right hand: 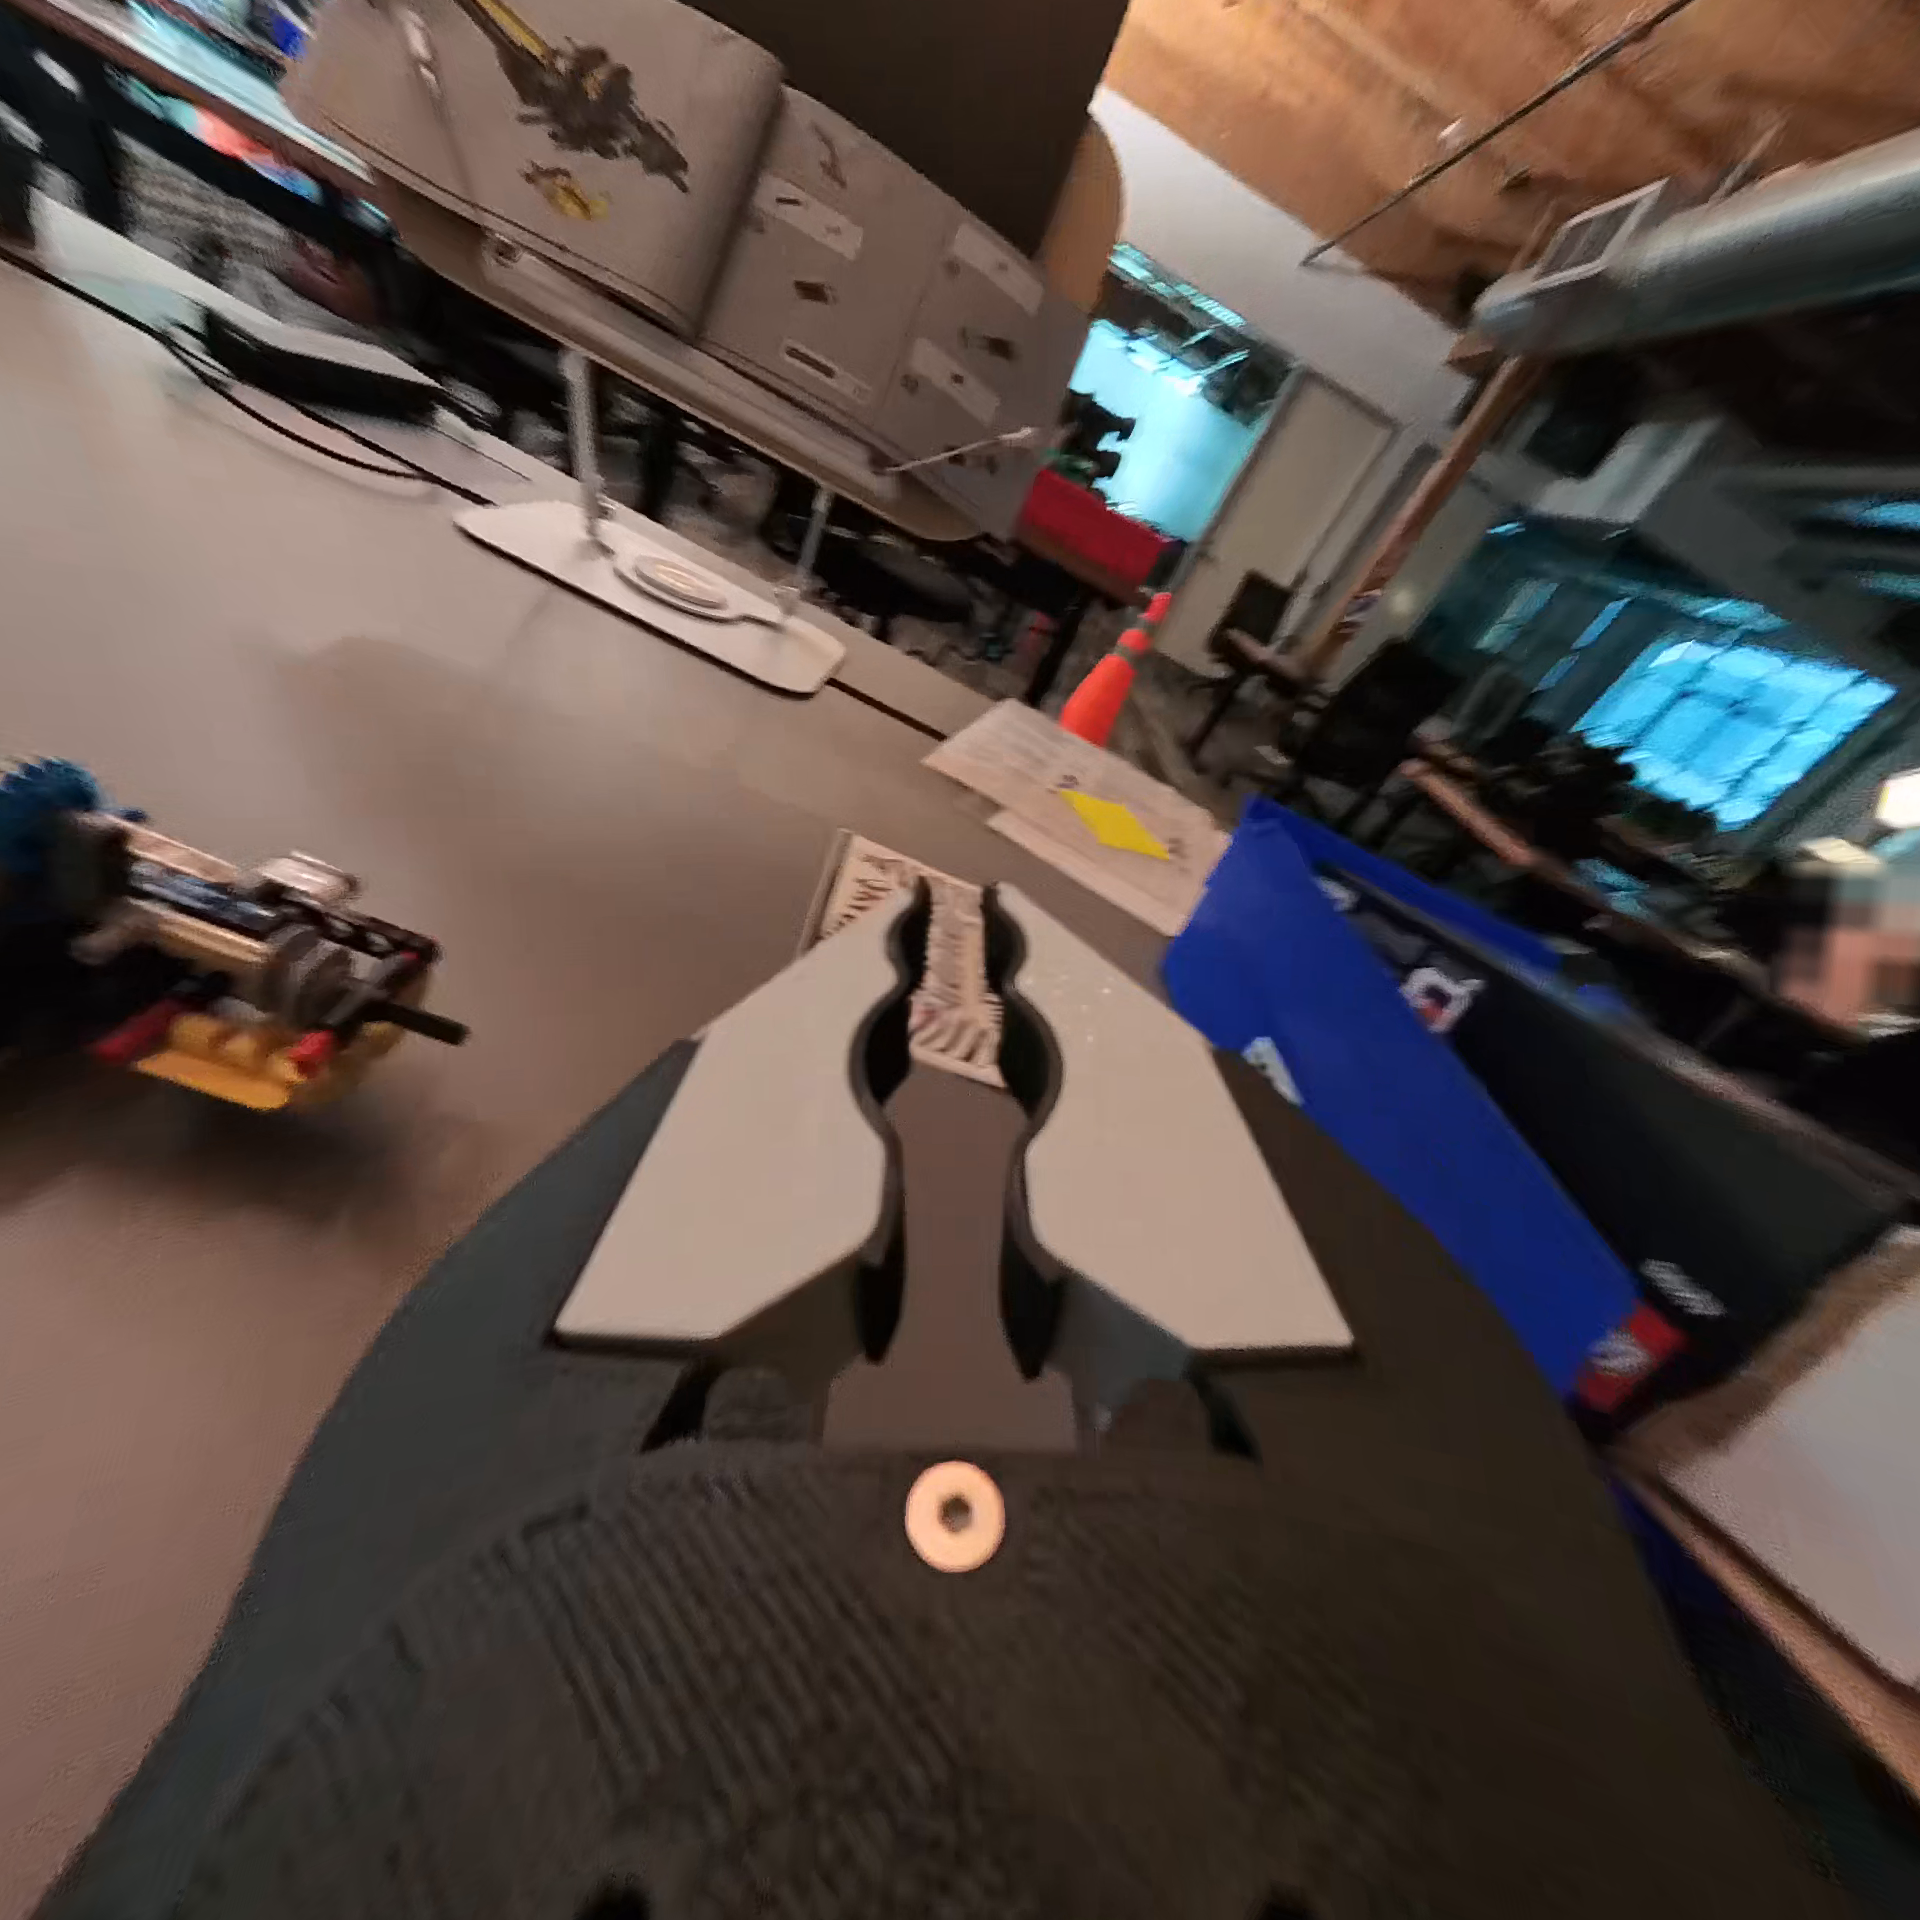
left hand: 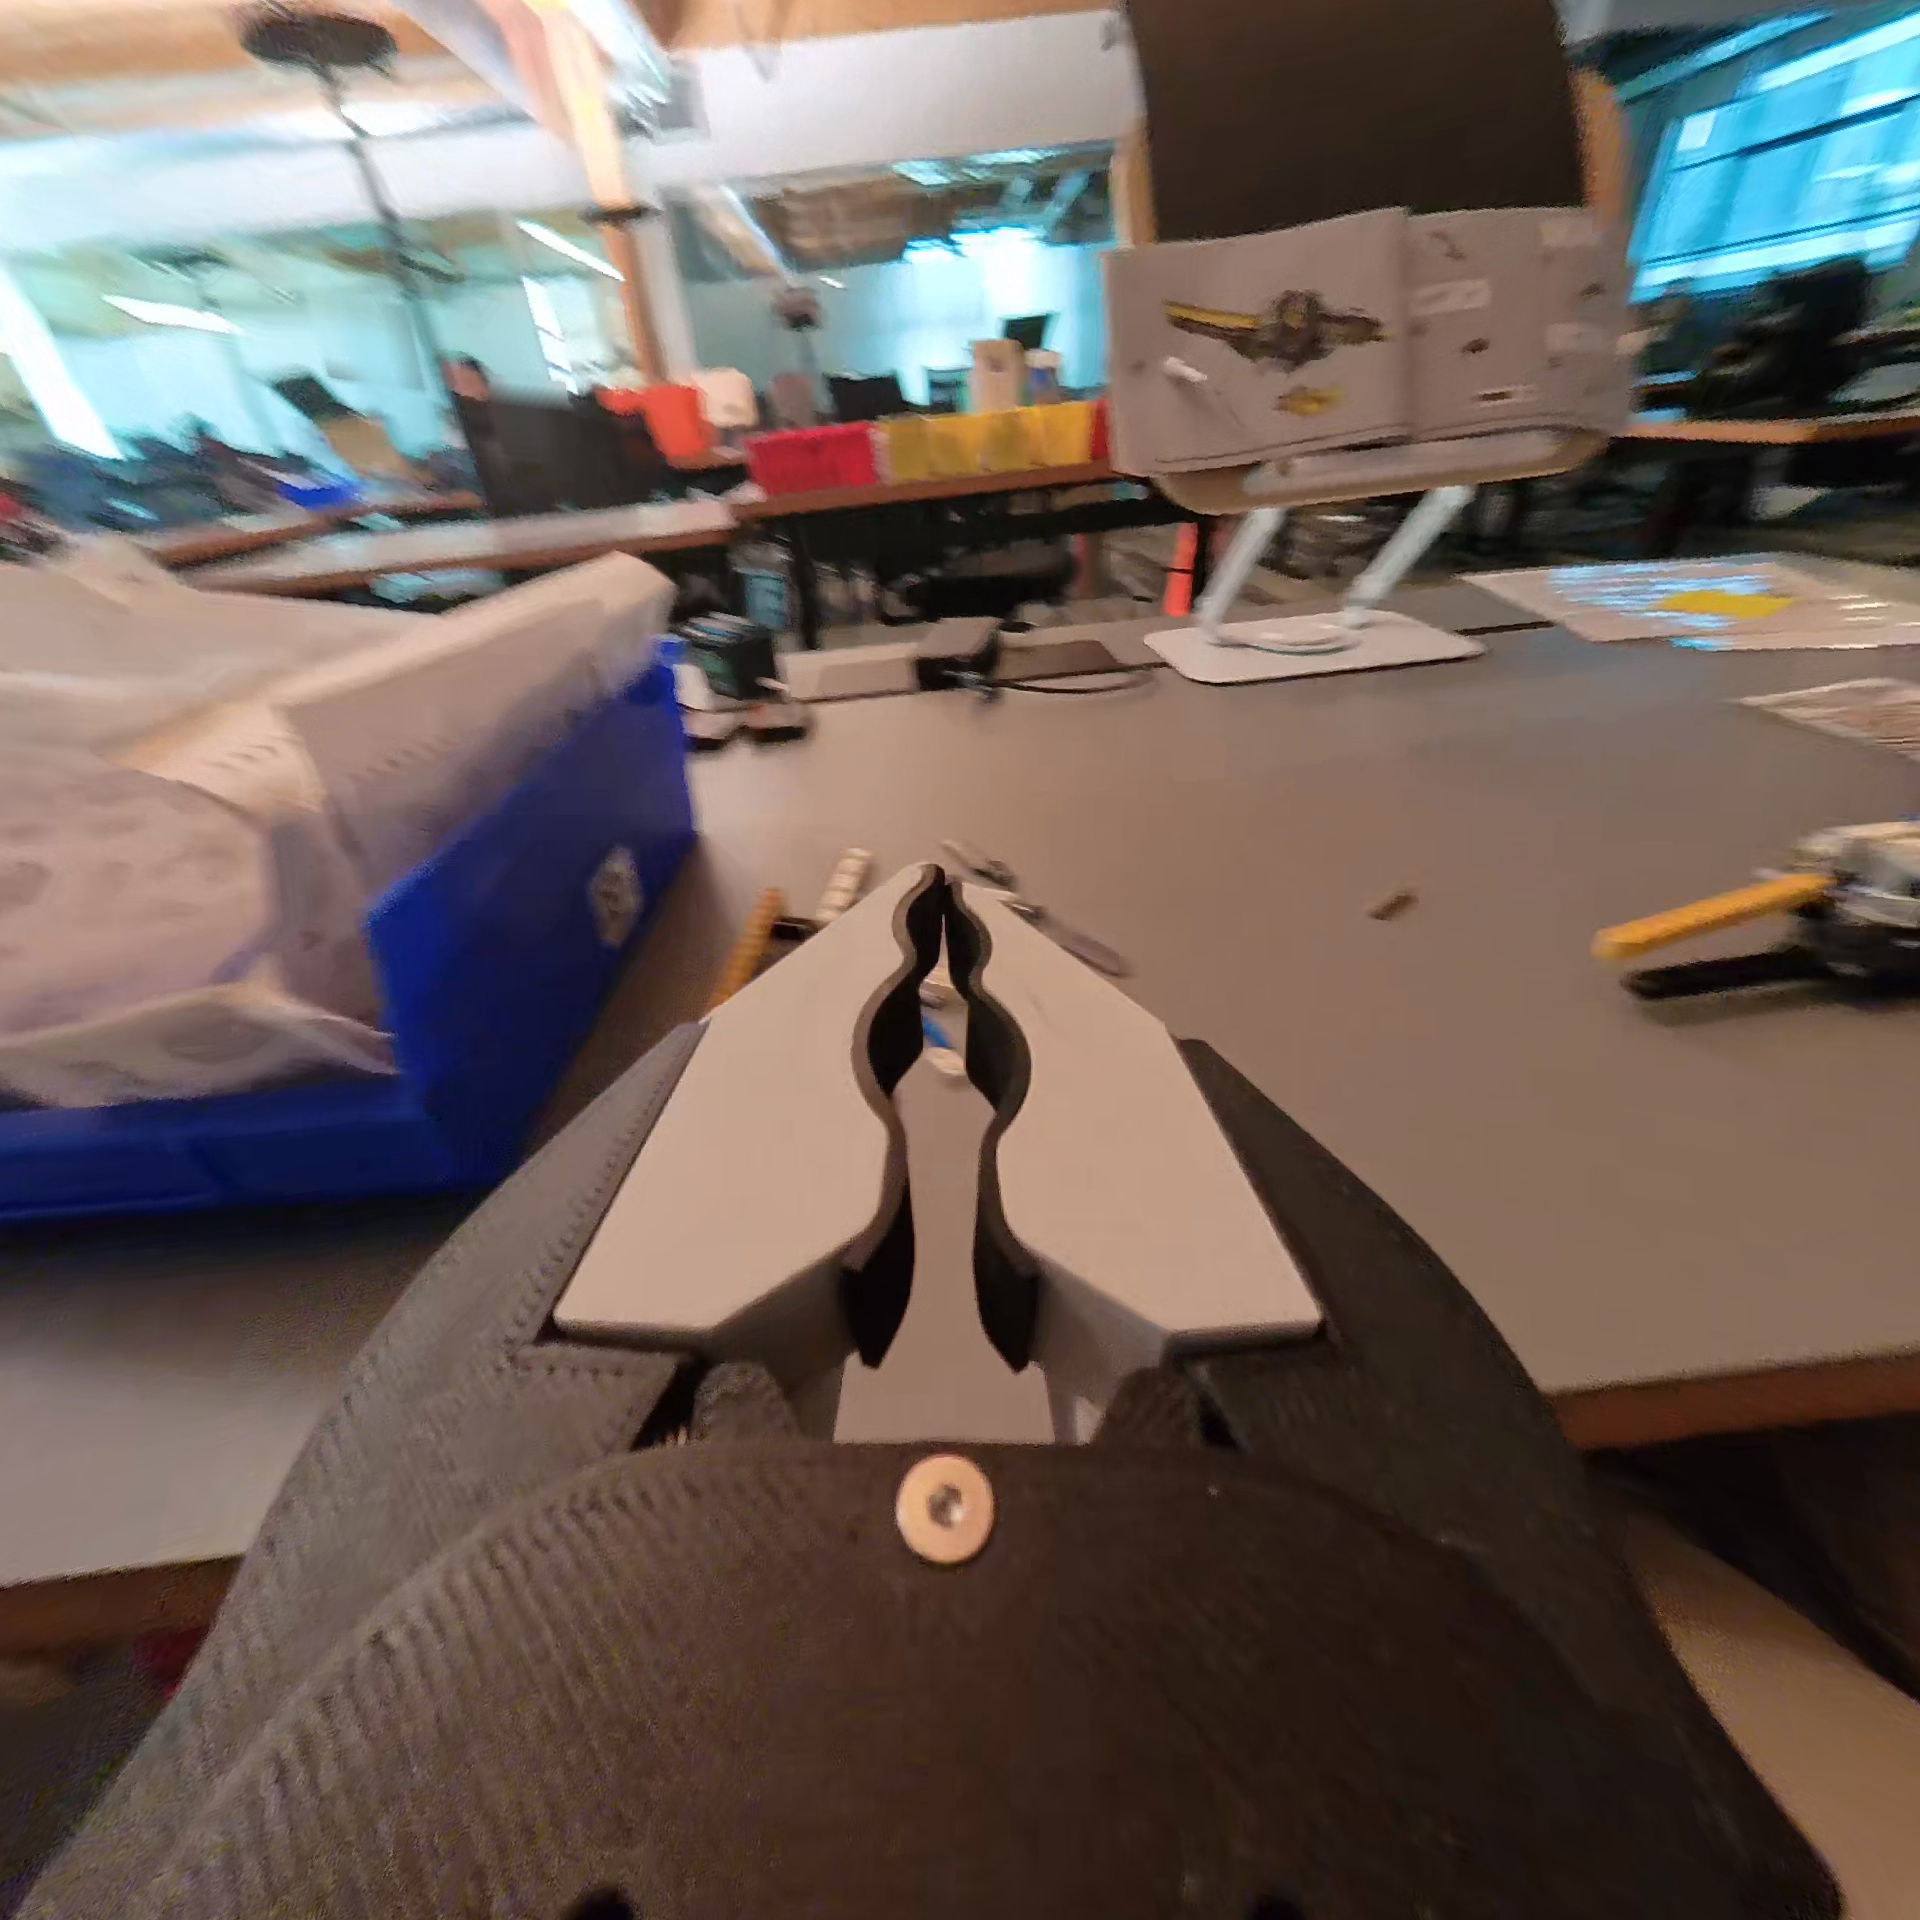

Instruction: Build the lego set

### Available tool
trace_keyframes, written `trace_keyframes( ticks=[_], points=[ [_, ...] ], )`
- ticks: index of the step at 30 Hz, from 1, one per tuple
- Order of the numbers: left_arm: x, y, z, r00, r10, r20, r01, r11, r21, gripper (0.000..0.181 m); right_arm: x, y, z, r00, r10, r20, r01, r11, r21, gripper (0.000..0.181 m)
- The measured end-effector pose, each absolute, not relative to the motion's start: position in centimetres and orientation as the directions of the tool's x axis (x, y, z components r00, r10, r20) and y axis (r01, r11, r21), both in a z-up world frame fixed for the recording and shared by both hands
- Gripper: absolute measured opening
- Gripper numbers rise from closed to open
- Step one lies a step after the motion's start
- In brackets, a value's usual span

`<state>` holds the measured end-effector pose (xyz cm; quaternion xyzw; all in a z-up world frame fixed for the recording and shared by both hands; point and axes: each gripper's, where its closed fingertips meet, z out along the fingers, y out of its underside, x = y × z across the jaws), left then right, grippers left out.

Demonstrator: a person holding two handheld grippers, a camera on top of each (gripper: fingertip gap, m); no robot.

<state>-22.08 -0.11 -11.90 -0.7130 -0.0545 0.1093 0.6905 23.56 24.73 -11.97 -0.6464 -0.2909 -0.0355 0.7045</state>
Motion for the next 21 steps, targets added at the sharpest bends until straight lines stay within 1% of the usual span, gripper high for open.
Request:
trace_keyframes(
  ticks=[1,2,3,4,5,6,7,8,10,11,12,13,14,16,17,19,21],
  points=[
    [-21.1,0.2,-12.3,0.987,0.156,-0.043,-0.035,-0.051,-0.998,0.000,23.0,24.7,-12.3,0.831,0.385,0.401,0.375,0.144,-0.916,0.020],
    [-20.3,0.6,-12.5,0.995,0.097,-0.005,0.001,-0.059,-0.998,0.014,22.2,24.6,-12.5,0.824,0.463,0.326,0.306,0.120,-0.944,0.034],
    [-19.9,1.1,-12.6,0.997,0.067,0.039,0.044,-0.068,-0.997,0.036,21.3,24.4,-12.7,0.801,0.547,0.242,0.232,0.089,-0.969,0.041],
    [-19.3,1.7,-12.6,0.997,0.026,0.076,0.077,-0.079,-0.994,0.043,20.3,24.2,-12.6,0.762,0.628,0.160,0.161,0.055,-0.985,0.040],
    [-18.6,2.4,-12.5,0.995,-0.027,0.100,0.097,-0.086,-0.992,0.056,19.4,24.1,-12.3,0.706,0.703,0.088,0.102,0.022,-0.995,0.043],
    [-18.1,3.4,-12.3,0.992,-0.070,0.107,0.100,-0.100,-0.990,0.068,18.5,24.1,-12.0,0.643,0.765,0.031,0.060,-0.010,-0.998,0.051],
    [-17.8,4.5,-12.2,0.990,-0.100,0.098,0.086,-0.117,-0.989,0.080,17.8,24.5,-11.5,0.588,0.809,-0.017,0.031,-0.044,-0.999,0.064],
    [-17.7,5.9,-12.1,0.989,-0.126,0.078,0.060,-0.139,-0.988,0.092,17.1,25.2,-10.9,0.542,0.839,-0.058,0.013,-0.077,-0.997,0.081],
    [-17.7,9.3,-11.6,0.987,-0.156,0.040,0.012,-0.179,-0.984,0.115,15.6,26.7,-9.6,0.443,0.890,-0.111,0.007,-0.127,-0.992,0.130],
    [-17.8,11.3,-11.2,0.986,-0.163,0.022,-0.009,-0.190,-0.982,0.127,14.6,27.2,-9.0,0.374,0.920,-0.120,0.018,-0.137,-0.990,0.145],
    [-17.9,13.4,-10.6,0.986,-0.164,0.009,-0.024,-0.197,-0.980,0.138,13.6,27.9,-8.5,0.319,0.940,-0.118,0.047,-0.140,-0.989,0.151],
    [-17.7,15.6,-9.9,0.984,-0.179,-0.005,-0.042,-0.201,-0.979,0.143,12.8,29.2,-8.2,0.297,0.949,-0.106,0.084,-0.137,-0.987,0.157],
    [-17.5,17.9,-9.1,0.980,-0.197,-0.015,-0.054,-0.195,-0.979,0.146,12.0,31.0,-7.7,0.302,0.950,-0.085,0.112,-0.124,-0.986,0.159],
    [-17.2,22.9,-7.3,0.973,-0.231,0.001,-0.044,-0.192,-0.980,0.148,10.8,35.5,-6.4,0.332,0.942,-0.038,0.131,-0.086,-0.988,0.154],
    [-17.1,25.5,-6.5,0.968,-0.249,0.026,-0.026,-0.203,-0.979,0.145,10.3,38.0,-5.5,0.354,0.935,-0.028,0.123,-0.076,-0.989,0.149],
    [-17.5,31.1,-5.1,0.961,-0.266,0.083,0.023,-0.223,-0.975,0.137,9.6,43.5,-3.8,0.398,0.916,-0.045,0.085,-0.086,-0.993,0.146],
    [-18.4,36.4,-4.1,0.954,-0.271,0.131,0.068,-0.230,-0.971,0.121,9.3,49.0,-2.4,0.436,0.895,-0.099,0.034,-0.126,-0.991,0.142]
  ],
)
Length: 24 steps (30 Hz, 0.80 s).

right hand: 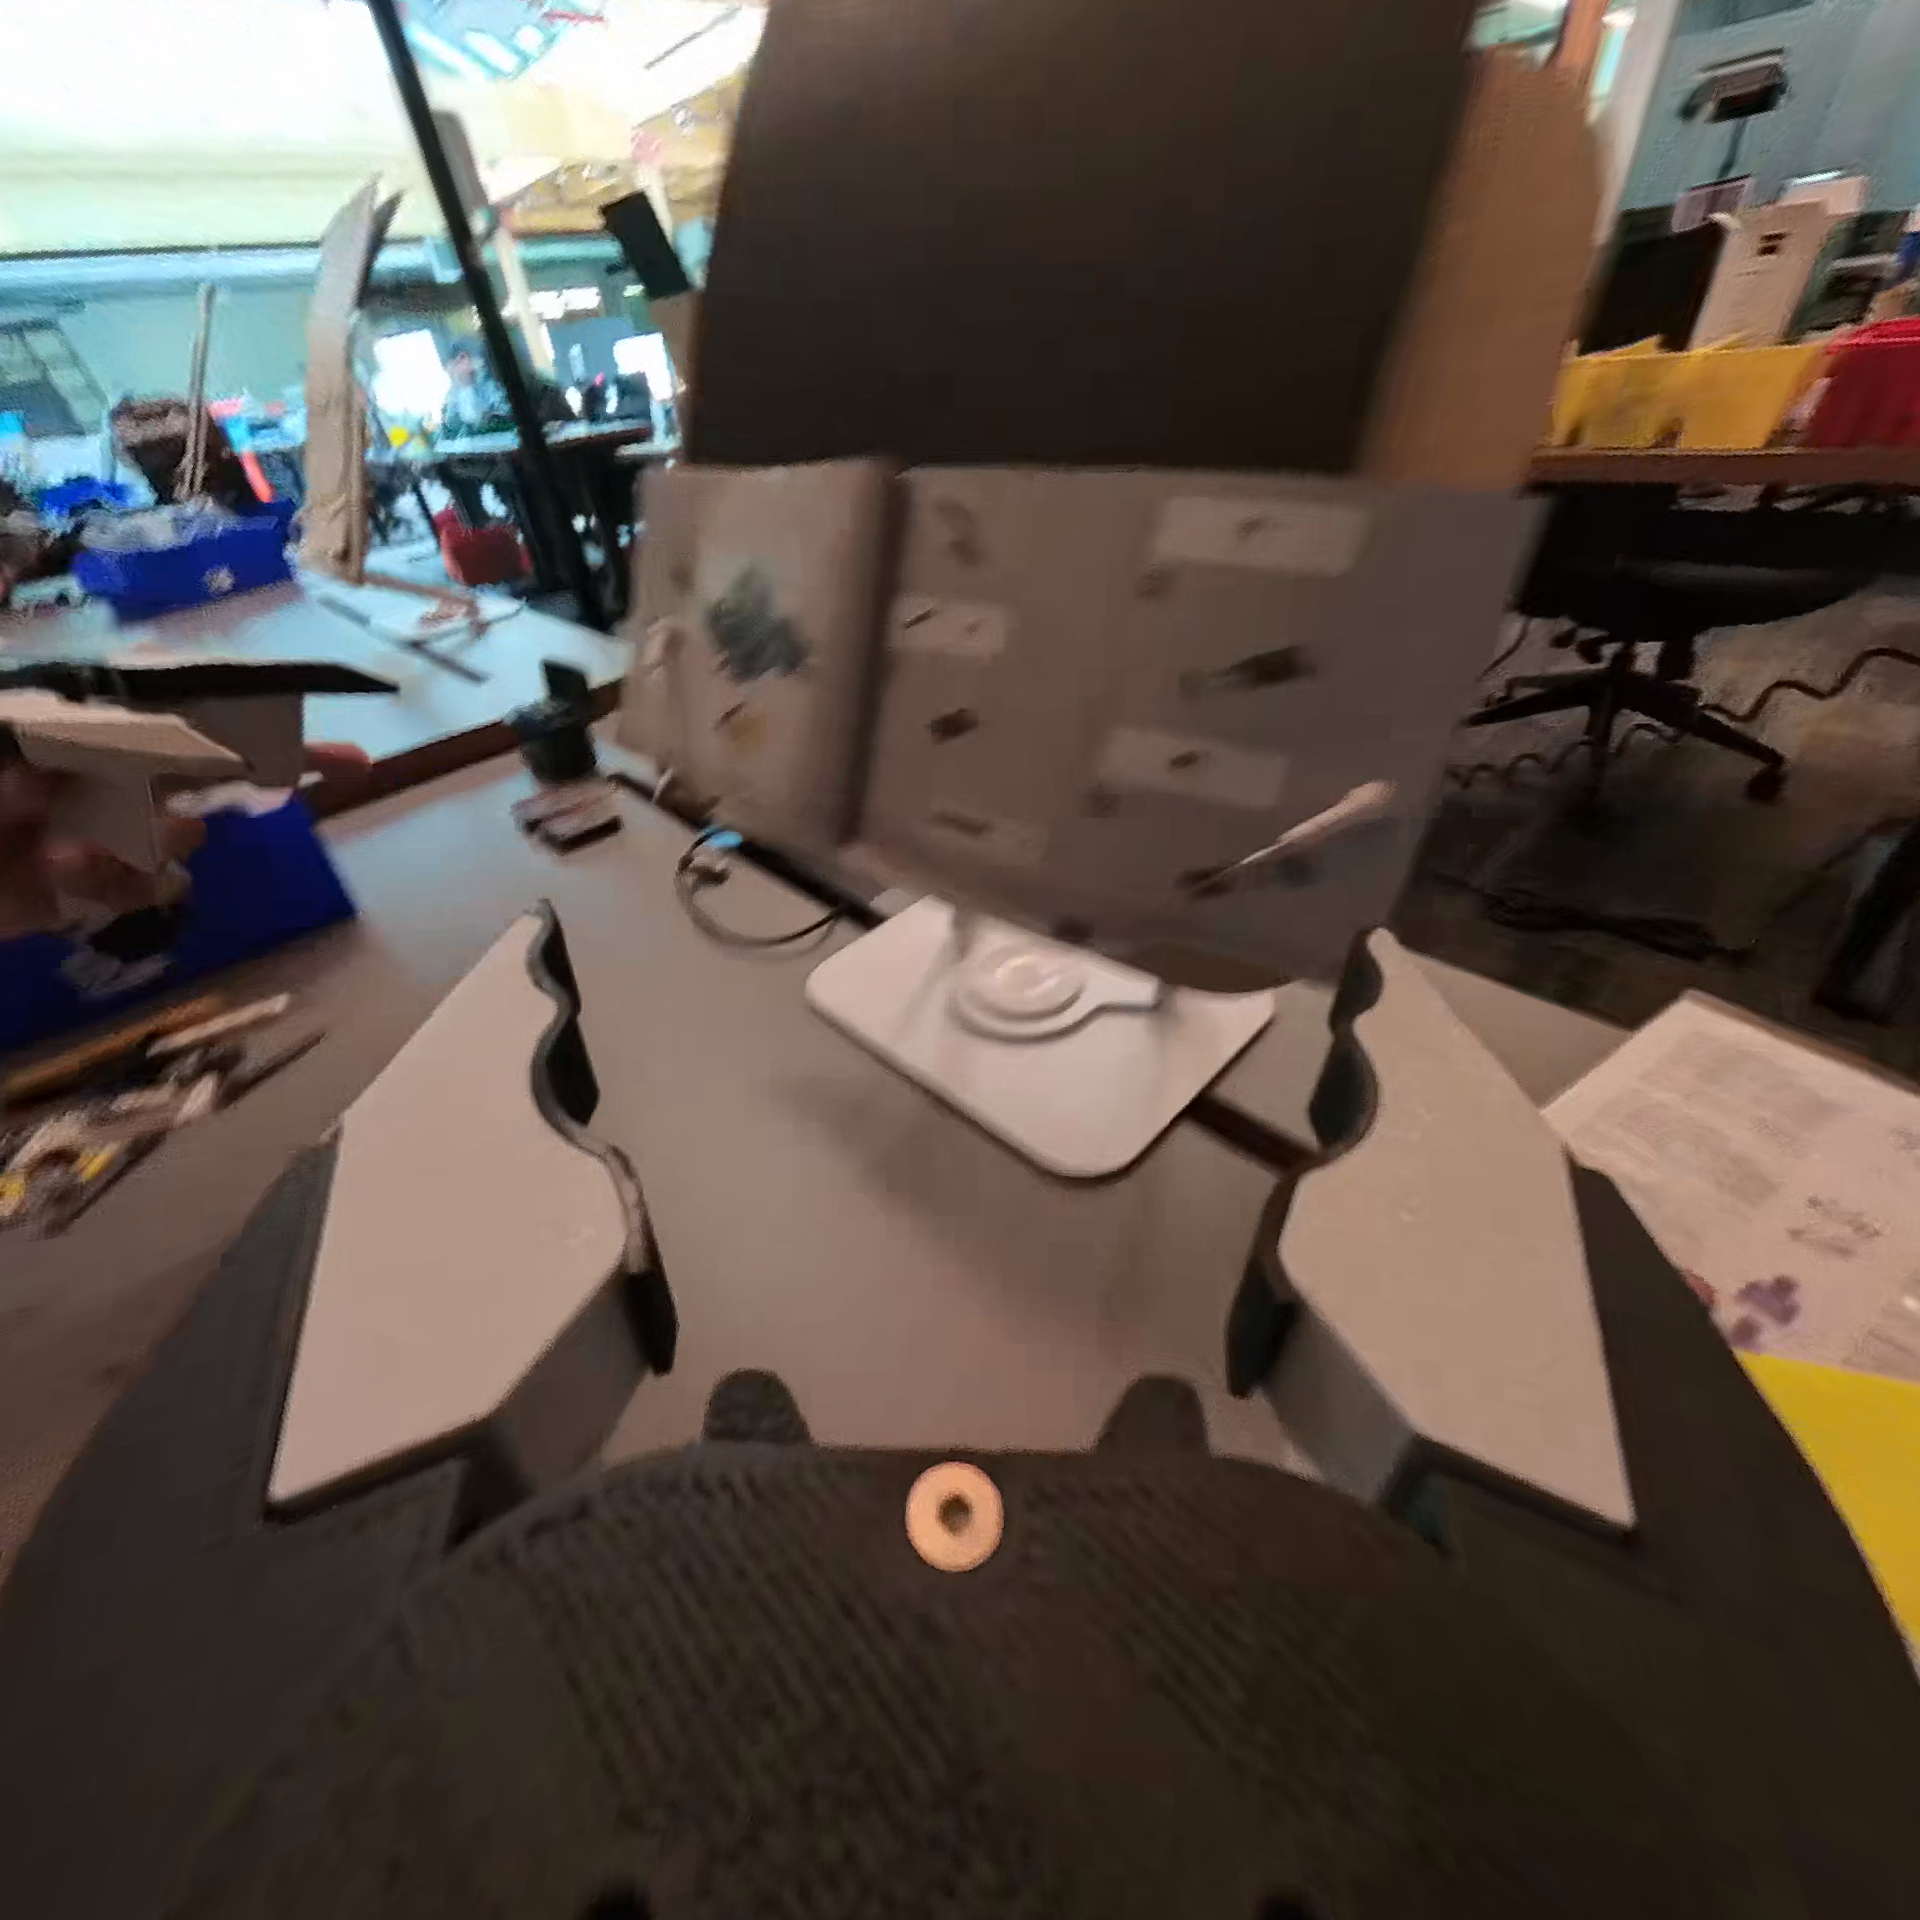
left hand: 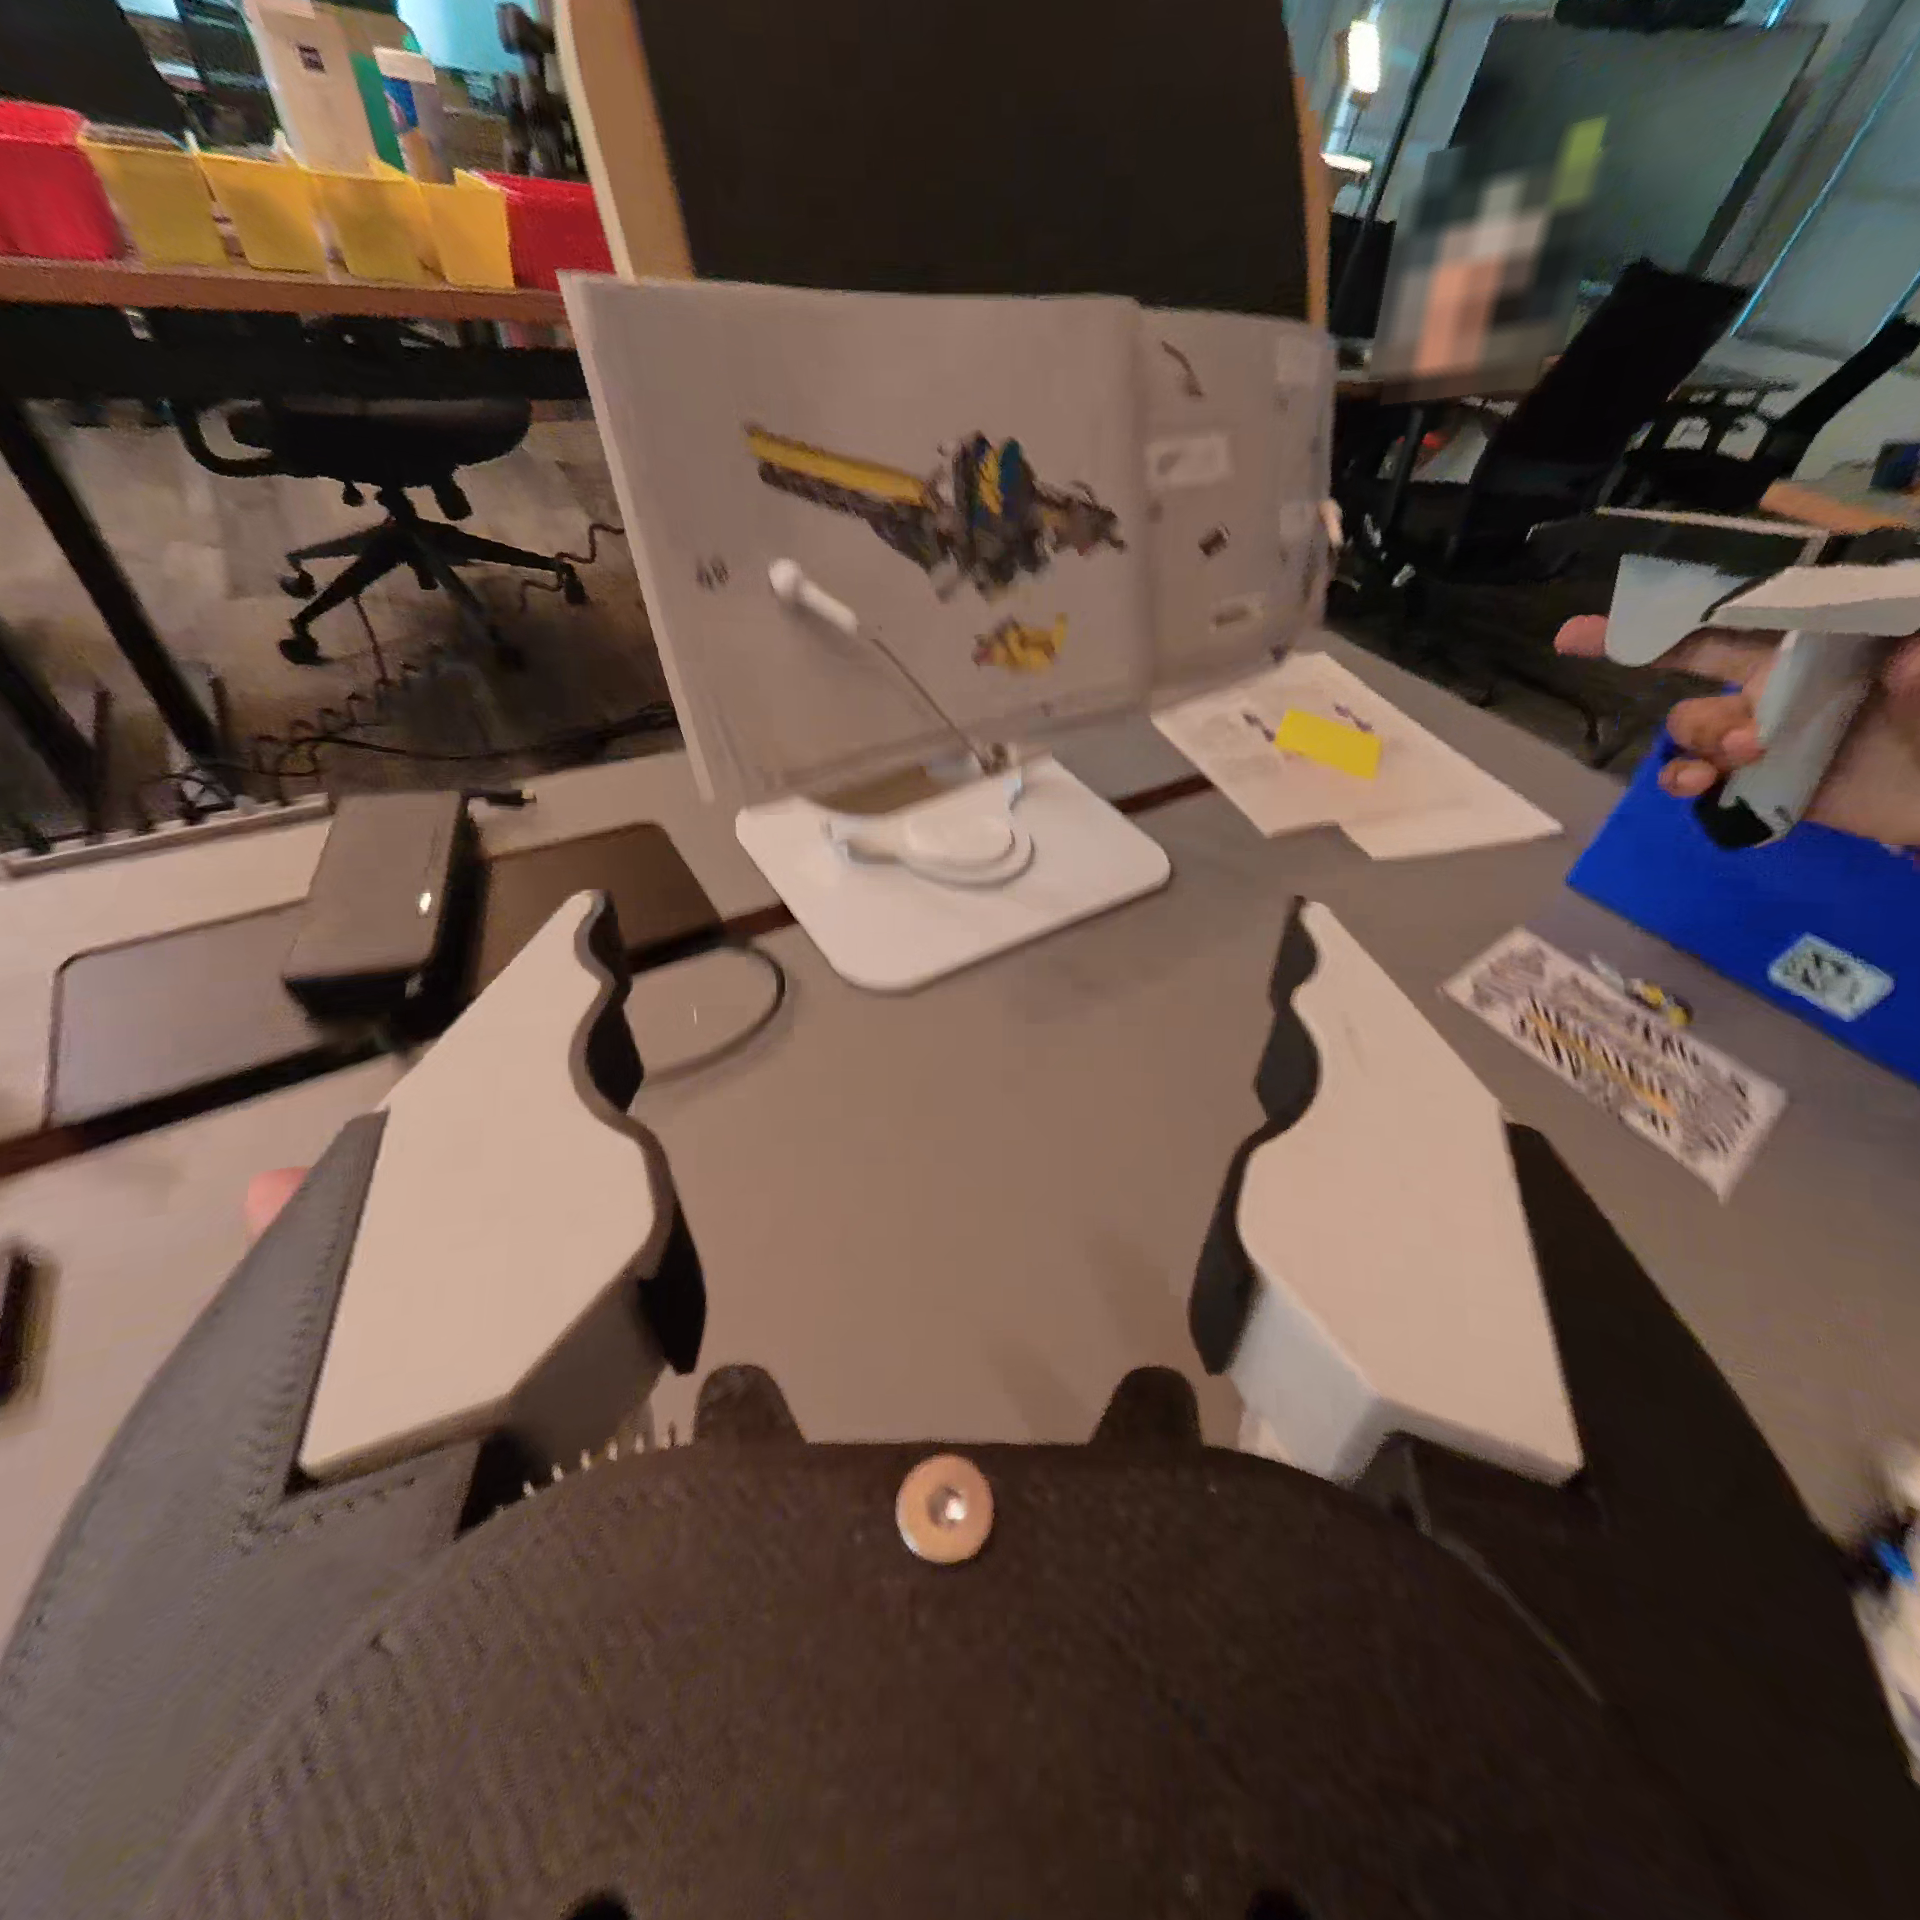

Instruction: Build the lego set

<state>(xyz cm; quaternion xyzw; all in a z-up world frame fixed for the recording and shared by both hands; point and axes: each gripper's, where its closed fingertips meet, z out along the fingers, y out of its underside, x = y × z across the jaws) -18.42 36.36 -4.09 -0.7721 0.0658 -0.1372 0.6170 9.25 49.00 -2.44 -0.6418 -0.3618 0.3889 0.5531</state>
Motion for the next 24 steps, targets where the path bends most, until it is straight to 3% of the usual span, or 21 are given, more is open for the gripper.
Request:
trace_keyframes(
  ticks=[4,8,11,12,19,21,24],
  points=[
    [-19.6,44.7,-3.1,0.933,-0.306,0.188,0.118,-0.233,-0.965,0.117,8.7,58.9,-1.1,0.474,0.861,-0.184,-0.048,-0.183,-0.982,0.131],
    [-20.6,49.9,-3.8,0.941,-0.312,0.135,0.051,-0.264,-0.963,0.108,6.6,63.7,-1.0,0.335,0.889,-0.313,-0.102,-0.296,-0.950,0.115],
    [-20.3,51.6,-4.3,0.933,-0.338,0.127,0.034,-0.268,-0.963,0.097,5.1,63.3,-2.4,0.166,0.935,-0.313,0.012,-0.319,-0.948,0.060],
    [-20.4,52.0,-4.6,0.933,-0.337,0.124,0.029,-0.274,-0.961,0.094,4.9,63.0,-2.8,0.130,0.945,-0.301,0.046,-0.309,-0.950,0.054],
    [-21.4,53.3,-5.0,0.910,-0.376,0.173,0.061,-0.290,-0.955,0.085,5.1,61.8,-2.9,0.113,0.965,-0.236,-0.020,-0.235,-0.972,0.040],
    [-21.0,52.8,-4.6,0.876,-0.449,0.177,0.057,-0.267,-0.962,0.061,5.2,61.5,-2.9,0.113,0.969,-0.219,-0.019,-0.218,-0.976,0.039],
    [-21.0,52.5,-4.8,0.864,-0.465,0.194,0.066,-0.277,-0.959,0.064,5.1,61.5,-2.8,0.130,0.971,-0.200,-0.009,-0.201,-0.980,0.041]
  ],
)
